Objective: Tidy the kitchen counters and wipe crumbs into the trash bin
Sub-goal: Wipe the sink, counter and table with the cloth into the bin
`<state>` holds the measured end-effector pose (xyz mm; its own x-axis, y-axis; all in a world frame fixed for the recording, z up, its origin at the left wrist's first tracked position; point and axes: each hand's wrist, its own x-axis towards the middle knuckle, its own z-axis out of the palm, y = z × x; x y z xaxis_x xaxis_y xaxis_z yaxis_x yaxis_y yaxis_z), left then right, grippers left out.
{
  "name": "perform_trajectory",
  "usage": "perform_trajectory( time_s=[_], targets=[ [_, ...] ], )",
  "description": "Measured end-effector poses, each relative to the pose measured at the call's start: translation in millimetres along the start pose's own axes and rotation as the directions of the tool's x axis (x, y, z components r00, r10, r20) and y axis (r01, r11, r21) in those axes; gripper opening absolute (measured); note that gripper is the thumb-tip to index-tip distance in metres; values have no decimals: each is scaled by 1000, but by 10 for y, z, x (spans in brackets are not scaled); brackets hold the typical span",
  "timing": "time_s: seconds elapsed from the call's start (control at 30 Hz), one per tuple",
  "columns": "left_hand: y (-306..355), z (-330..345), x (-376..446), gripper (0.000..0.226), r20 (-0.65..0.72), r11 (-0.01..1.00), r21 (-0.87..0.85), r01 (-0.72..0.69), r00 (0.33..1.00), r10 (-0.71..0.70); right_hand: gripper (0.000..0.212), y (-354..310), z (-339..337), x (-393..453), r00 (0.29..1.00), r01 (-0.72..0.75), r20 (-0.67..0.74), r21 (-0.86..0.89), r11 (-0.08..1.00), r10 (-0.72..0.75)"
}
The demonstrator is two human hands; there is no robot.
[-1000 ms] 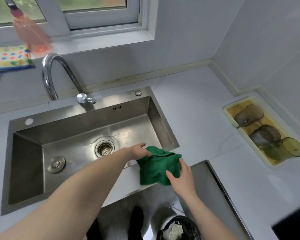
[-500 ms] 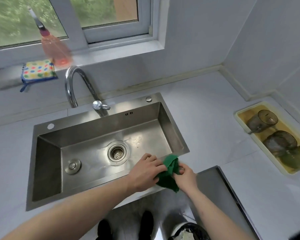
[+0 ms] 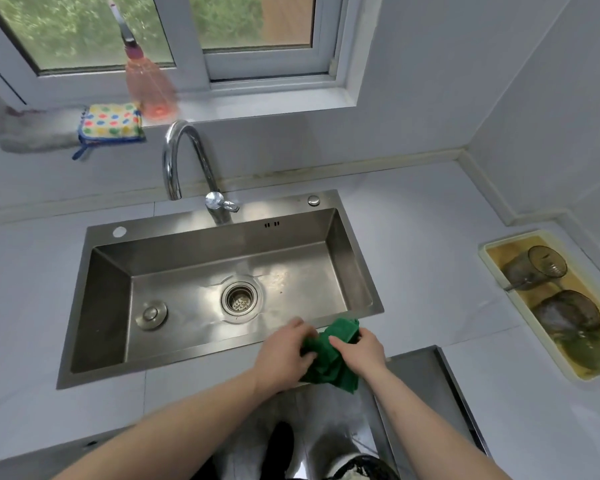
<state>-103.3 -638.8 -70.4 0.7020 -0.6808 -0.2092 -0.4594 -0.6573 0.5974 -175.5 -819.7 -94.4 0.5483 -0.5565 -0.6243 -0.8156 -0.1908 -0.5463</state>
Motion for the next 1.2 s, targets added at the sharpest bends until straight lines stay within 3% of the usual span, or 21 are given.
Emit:
perform_trajectory(
  time_s=[0.07,0.13,0.17,0.27,0.4,0.47,0.57,0.63,0.73,0.9,1.03,1.13,1.2],
  targets=[
    [-103,48,-48,65,-38,964,-99,247,967,-252,39,38,19,9,1000,1,16,41,999,-2],
    [-207,87,-94,91,59,925,-146,352,936,-347,29,94,13,-8,997,-12,76,196,980,-3],
    [-239,84,-111,93,110,919,-162,360,932,-346,26,110,2,-31,993,-30,118,304,952,-7],
    [-300,8,-165,62,219,840,-387,380,923,-317,29,27,-76,-116,964,-73,255,545,835,-83],
    [-313,-288,-250,36,230,724,-577,379,925,-302,36,-362,-210,-275,912,-21,335,613,790,-236],
    [-322,-479,-267,32,185,671,-653,352,933,-309,37,-614,-283,-372,910,79,286,594,801,-301],
    [-302,-804,-293,29,61,567,-770,292,919,-391,32,-984,-356,-546,908,360,41,434,826,-417],
    [-254,-1020,-293,31,-45,515,-826,230,883,-468,27,-1224,-342,-679,844,534,-127,288,795,-520],
    [-146,-1335,-283,27,-213,529,-834,157,793,-571,23,-1583,-217,-884,728,682,-235,157,715,-643],
    [15,-1900,-347,33,-355,513,-856,67,646,-676,39,-2073,74,-1248,567,823,-257,212,527,-782],
    [24,-2291,-530,22,-394,531,-847,-5,677,-622,47,-2382,245,-1466,498,859,-179,238,454,-848],
    [28,-2532,-686,34,-398,609,-793,-3,759,-515,61,-2614,361,-1616,510,823,-68,327,463,-858],
    [-35,-2759,-773,40,-442,654,-756,-19,752,-489,57,-2827,424,-1724,487,815,-32,376,441,-873]
  ],
)
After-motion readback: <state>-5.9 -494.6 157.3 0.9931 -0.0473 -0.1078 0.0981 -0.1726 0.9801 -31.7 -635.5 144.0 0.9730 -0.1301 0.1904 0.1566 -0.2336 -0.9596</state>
